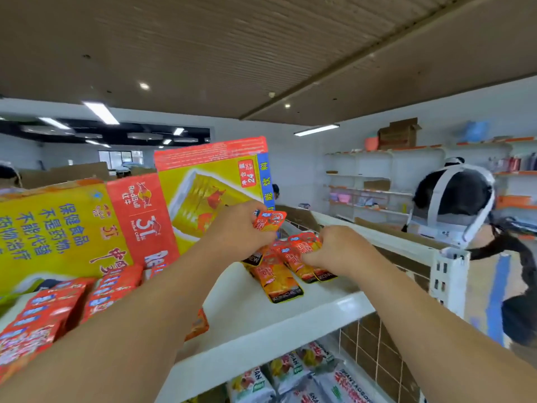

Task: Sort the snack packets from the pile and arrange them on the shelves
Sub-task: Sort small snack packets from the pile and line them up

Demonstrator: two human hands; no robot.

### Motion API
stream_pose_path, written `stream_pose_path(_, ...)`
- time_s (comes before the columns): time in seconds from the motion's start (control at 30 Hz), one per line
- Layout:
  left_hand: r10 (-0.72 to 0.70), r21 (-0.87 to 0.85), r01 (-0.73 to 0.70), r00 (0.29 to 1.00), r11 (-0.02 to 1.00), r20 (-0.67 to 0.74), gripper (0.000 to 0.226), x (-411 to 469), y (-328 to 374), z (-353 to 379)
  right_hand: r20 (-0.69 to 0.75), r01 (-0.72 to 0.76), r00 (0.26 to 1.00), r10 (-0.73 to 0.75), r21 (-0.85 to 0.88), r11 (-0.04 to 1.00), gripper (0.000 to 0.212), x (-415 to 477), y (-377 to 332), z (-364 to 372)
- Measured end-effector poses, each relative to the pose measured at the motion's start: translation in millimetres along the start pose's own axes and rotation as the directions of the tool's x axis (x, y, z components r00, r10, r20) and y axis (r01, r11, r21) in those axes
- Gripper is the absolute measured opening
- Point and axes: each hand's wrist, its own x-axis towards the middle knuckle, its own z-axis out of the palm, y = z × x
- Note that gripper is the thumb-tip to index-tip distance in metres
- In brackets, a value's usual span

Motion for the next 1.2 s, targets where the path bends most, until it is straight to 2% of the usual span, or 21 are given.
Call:
stream_pose_path(0.23,-0.115,-0.017,0.114,0.992,0.993,-0.044,0.03,13,3,25,0.02,0.117,0.993,-0.118,0.055,0.992,0.037,24,28,24)
stream_pose_path(0.37,-0.159,0.002,0.16,0.986,0.987,-0.052,0.056,8,-3,27,-0.015,0.162,0.987,-0.162,0.102,0.981,0.037,29,37,33)
stream_pose_path(0.47,-0.165,-0.022,0.164,0.985,0.986,-0.05,0.064,5,-6,24,-0.047,0.196,0.98,-0.192,0.136,0.971,0.037,31,40,39)
stream_pose_path(0.6,-0.168,0.012,0.168,0.986,0.986,-0.024,0.055,4,-9,23,-0.092,0.224,0.973,-0.212,0.147,0.964,0.042,39,41,51)
stream_pose_path(0.73,-0.167,0.077,0.168,0.986,0.983,-0.017,0.056,5,-11,22,-0.124,0.266,0.96,-0.252,0.113,0.957,0.045,44,40,56)
stream_pose_path(0.9,-0.17,0.101,0.17,0.985,0.98,-0.007,0.059,4,-11,23,-0.116,0.295,0.951,-0.287,0.061,0.954,0.043,45,41,59)
stream_pose_path(1.2,-0.146,0.114,0.144,0.989,0.983,0.009,0.057,1,-5,25,-0.124,0.339,0.938,-0.325,0.114,0.934,0.039,45,44,61)
